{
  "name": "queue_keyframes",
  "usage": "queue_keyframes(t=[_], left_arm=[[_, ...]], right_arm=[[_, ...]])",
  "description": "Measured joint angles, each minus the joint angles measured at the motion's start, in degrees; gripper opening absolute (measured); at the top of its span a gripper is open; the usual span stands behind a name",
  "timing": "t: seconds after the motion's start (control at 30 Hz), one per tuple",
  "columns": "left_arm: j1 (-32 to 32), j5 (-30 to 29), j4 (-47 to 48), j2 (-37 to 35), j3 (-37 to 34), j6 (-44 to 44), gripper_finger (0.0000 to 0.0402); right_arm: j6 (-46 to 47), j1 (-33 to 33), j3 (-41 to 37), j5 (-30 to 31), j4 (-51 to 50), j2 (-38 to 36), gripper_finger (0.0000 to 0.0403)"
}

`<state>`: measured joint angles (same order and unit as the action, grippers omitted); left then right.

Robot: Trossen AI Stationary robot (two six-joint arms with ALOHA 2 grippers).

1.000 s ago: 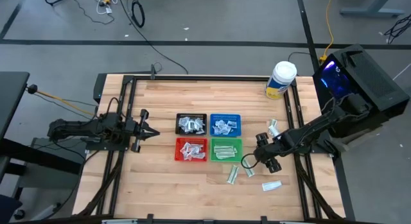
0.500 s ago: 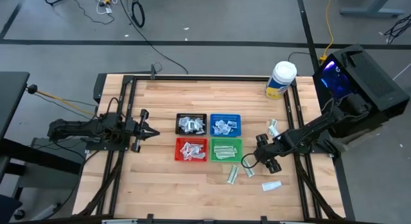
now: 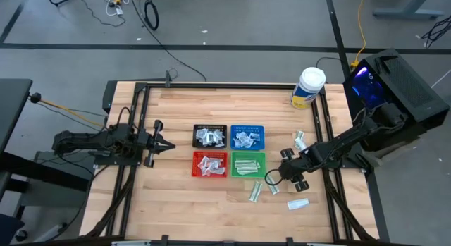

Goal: Pick & Place First Aid Supplies
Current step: Put the green bandage pack into the green bin

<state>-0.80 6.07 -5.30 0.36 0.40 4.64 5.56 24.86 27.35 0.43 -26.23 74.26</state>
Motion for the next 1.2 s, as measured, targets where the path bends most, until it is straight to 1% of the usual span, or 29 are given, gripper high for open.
queue_keyframes(t=[0.13, 0.27, 0.63, 1.07, 1.2], left_arm=[[0.0, 0.0, 0.0, 0.0, 0.0, 0.0, 0.0025], [0.0, 0.0, 0.0, 0.0, 0.0, 0.0, 0.0025], [0.0, 0.0, 0.0, 0.0, 0.0, 0.0, 0.0025], [0.0, 0.0, 0.0, 0.0, 0.0, 0.0, 0.0025], [0.0, 0.0, 0.0, 0.0, 0.0, 0.0, 0.0025]], right_arm=[[0.0, 0.0, 0.0, 0.0, 0.3, 0.0, 0.0128], [0.0, 0.0, 0.9, 0.0, -0.6, 0.2, 0.0121], [0.0, 0.0, 8.1, 0.0, -2.6, 0.2, 0.0121], [0.0, -0.9, 16.5, 0.0, -12.5, 0.1, 0.0121], [-0.3, -1.7, 20.1, 0.0, -13.8, 0.1, 0.0121]])
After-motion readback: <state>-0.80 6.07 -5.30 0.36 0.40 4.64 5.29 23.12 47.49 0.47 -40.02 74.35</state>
